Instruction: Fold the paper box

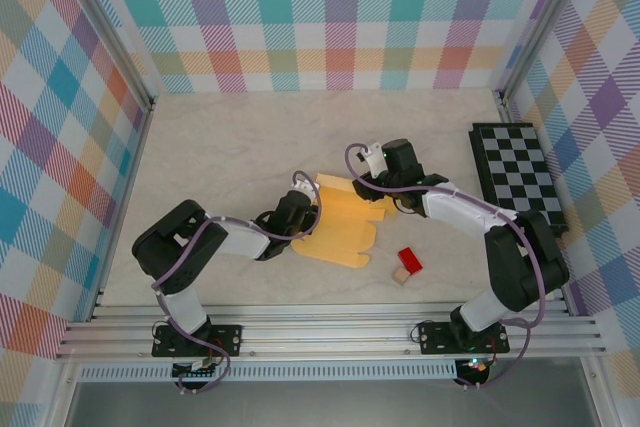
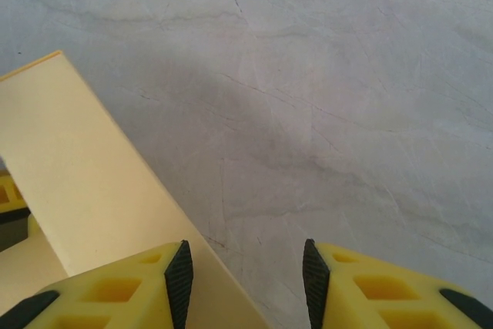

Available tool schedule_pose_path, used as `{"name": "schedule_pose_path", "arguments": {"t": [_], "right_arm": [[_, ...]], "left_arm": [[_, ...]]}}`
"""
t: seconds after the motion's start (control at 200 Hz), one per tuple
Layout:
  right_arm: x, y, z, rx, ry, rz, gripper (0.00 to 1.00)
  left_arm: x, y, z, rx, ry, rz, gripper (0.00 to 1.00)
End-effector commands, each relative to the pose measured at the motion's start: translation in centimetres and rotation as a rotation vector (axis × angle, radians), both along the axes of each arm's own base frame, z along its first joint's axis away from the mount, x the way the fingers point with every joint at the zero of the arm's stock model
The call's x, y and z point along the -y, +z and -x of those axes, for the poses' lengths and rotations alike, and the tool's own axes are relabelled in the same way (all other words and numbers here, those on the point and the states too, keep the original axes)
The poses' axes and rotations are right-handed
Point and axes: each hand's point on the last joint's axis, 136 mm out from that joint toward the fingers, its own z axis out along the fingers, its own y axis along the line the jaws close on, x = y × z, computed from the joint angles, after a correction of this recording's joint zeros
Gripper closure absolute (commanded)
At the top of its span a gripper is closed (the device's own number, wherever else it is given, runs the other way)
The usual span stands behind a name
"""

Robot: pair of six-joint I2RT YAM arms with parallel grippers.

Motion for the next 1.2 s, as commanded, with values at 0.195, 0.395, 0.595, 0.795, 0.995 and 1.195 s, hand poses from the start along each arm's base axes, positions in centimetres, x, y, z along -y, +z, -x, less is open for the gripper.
{"name": "schedule_pose_path", "arguments": {"t": [0.195, 0.395, 0.595, 0.795, 0.995, 1.195], "right_arm": [[0.1, -1.3, 1.5, -0.097, -0.038, 0.003, 0.58], [-0.5, -1.6, 2.1, -0.109, -0.025, 0.005, 0.58], [-0.4, -1.8, 2.1, -0.12, -0.045, -0.001, 0.59], [-0.1, -2.0, 1.9, -0.133, -0.079, 0.001, 0.61], [0.0, -1.9, 1.9, -0.137, -0.091, 0.008, 0.61], [-0.1, -2.3, 1.8, -0.152, -0.088, 0.006, 0.61]], "left_arm": [[1.1, 1.9, -3.0, 0.039, 0.113, 0.164, 0.59], [1.3, 1.9, -4.4, 0.061, 0.154, 0.144, 0.69], [0.2, 0.0, -4.8, 0.045, 0.215, 0.074, 1.0], [-1.0, -0.9, -4.7, 0.046, 0.26, 0.009, 1.0], [-0.9, 0.9, -4.0, 0.04, 0.183, 0.072, 0.61], [-1.0, 3.5, -3.8, 0.085, 0.154, 0.137, 0.56]]}}
